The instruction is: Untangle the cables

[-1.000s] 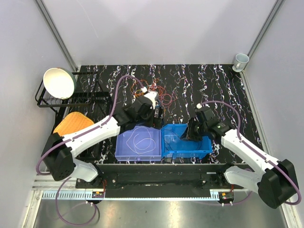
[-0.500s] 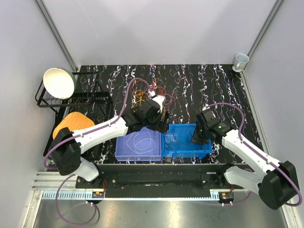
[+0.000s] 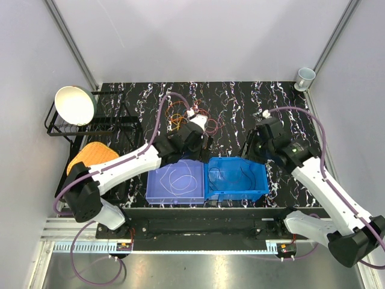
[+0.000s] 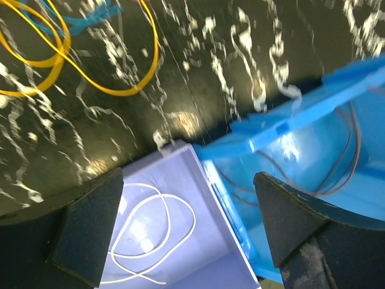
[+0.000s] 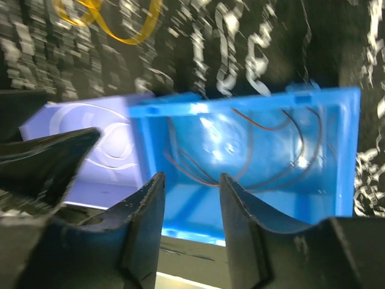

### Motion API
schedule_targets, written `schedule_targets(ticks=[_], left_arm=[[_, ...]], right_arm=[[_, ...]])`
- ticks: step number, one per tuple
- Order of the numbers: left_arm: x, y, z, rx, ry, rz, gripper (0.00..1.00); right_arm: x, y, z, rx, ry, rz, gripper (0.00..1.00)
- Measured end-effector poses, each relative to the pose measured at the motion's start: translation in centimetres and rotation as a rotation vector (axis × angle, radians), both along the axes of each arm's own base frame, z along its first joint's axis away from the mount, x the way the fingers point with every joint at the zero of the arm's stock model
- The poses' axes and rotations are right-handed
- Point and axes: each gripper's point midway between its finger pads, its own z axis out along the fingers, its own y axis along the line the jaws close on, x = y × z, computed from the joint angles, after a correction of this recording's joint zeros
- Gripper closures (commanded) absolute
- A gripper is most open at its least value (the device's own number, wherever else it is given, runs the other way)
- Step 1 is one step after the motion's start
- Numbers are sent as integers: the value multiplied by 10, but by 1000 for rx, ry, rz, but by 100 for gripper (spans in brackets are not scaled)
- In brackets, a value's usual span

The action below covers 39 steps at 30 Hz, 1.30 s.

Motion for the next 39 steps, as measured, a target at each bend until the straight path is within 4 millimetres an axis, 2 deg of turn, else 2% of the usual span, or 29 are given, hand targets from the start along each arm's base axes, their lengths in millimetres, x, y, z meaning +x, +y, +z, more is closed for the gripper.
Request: schedule_targets(ticks=[4, 8, 11, 13, 18, 24, 39], left_arm=[[16, 4, 18, -5, -51, 41, 5], [39, 21, 22, -3, -60, 113, 6], [63, 36, 18, 14, -49, 182, 8], [78, 44, 10, 29, -34, 217, 10], [110, 60, -21, 78, 28, 288, 12], [133, 61, -55, 119, 86, 311, 20], [151, 59, -109, 129, 199, 307, 35]], right_arm=[[6, 3, 26, 27, -66, 16, 43], [5, 2, 28, 22, -77, 27, 43], [4, 2, 24, 16, -69, 30, 42], [2, 2, 19, 14, -57, 34, 42], [-2, 1, 9, 5, -36, 47, 41], [-3, 0, 5, -7, -32, 58, 41], [5, 5, -11, -30, -15, 84, 41]])
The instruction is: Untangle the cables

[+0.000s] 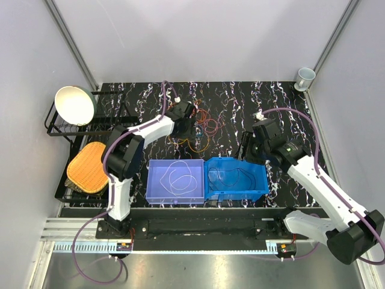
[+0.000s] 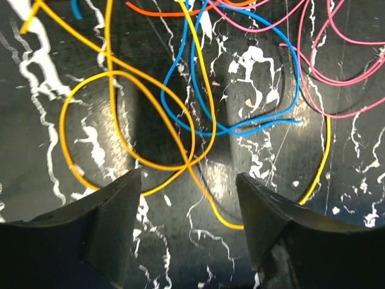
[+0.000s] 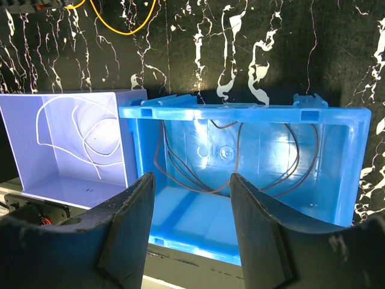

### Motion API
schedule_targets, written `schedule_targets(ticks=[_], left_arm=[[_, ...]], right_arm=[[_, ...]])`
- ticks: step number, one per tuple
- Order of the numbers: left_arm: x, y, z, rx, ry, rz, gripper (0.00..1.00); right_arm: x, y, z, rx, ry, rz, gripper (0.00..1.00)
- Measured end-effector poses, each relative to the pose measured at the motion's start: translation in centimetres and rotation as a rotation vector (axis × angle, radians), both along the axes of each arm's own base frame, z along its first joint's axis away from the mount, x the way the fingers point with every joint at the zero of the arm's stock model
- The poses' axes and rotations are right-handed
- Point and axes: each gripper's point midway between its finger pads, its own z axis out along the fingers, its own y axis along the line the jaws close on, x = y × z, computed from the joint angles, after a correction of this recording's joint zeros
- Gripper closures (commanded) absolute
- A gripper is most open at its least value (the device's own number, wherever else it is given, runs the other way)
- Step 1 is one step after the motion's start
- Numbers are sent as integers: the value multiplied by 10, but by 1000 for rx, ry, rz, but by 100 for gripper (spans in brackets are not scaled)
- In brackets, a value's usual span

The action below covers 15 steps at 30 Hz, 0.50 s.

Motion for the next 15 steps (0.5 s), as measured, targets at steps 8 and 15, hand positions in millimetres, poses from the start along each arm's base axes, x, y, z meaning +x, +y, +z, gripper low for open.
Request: schedule_targets(ticks=[8, 15], left_arm=[[6, -9, -11, -18, 13, -16, 55], [12, -13, -19, -16, 11, -28, 95]], right_arm=[[4, 2, -3, -2, -9, 9, 41], [5, 3, -8, -10, -1, 13, 41]])
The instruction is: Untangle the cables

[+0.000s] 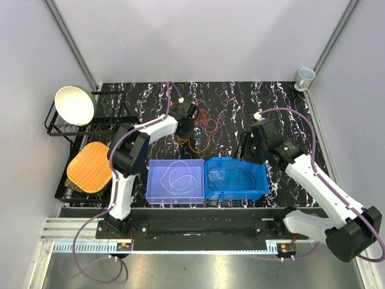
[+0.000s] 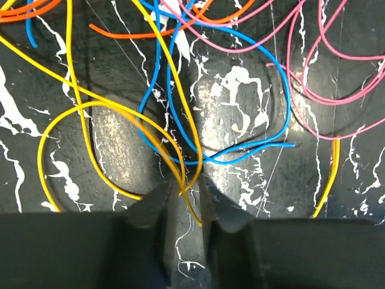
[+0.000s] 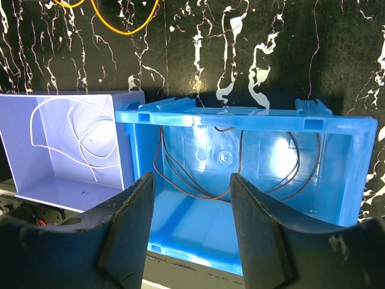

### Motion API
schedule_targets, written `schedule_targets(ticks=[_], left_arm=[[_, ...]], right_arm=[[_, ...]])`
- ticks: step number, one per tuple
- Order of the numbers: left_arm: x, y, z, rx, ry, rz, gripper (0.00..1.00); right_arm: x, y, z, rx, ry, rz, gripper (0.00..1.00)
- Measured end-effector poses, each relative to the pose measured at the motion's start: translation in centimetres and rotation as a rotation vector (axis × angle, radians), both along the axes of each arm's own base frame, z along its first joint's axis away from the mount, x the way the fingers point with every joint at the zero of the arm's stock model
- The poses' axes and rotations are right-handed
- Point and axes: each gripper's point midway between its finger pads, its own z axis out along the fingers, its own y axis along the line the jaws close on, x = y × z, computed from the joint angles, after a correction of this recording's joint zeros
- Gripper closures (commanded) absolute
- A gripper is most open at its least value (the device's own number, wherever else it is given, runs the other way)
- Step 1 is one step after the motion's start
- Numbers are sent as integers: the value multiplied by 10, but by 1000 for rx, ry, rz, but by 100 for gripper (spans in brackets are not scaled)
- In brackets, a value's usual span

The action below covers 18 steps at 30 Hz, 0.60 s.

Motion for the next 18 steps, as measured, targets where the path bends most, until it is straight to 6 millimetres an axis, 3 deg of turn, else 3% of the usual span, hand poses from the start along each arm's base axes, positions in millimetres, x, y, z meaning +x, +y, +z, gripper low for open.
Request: schedule_targets(ticks=[1, 9, 12, 16, 17, 18], left_arm=[[1, 0, -1, 3, -1, -1, 100], [0, 1, 0, 16, 7, -13, 100], [-4, 3, 12, 29, 21, -25, 100], [5, -6, 84, -30, -62, -60, 100], [8, -11, 112, -65, -108, -75, 89], [10, -16, 150, -114, -173, -98, 68]], right_arm=[[0, 0, 0, -1, 0, 1, 41], [0, 2, 0, 7, -1, 8, 41], [-1, 3, 0, 14, 2, 14, 41], [-1, 6, 4, 30, -7, 22, 41], [-1, 7, 5, 36, -11, 25, 41], [-1, 7, 8, 44, -17, 28, 41]])
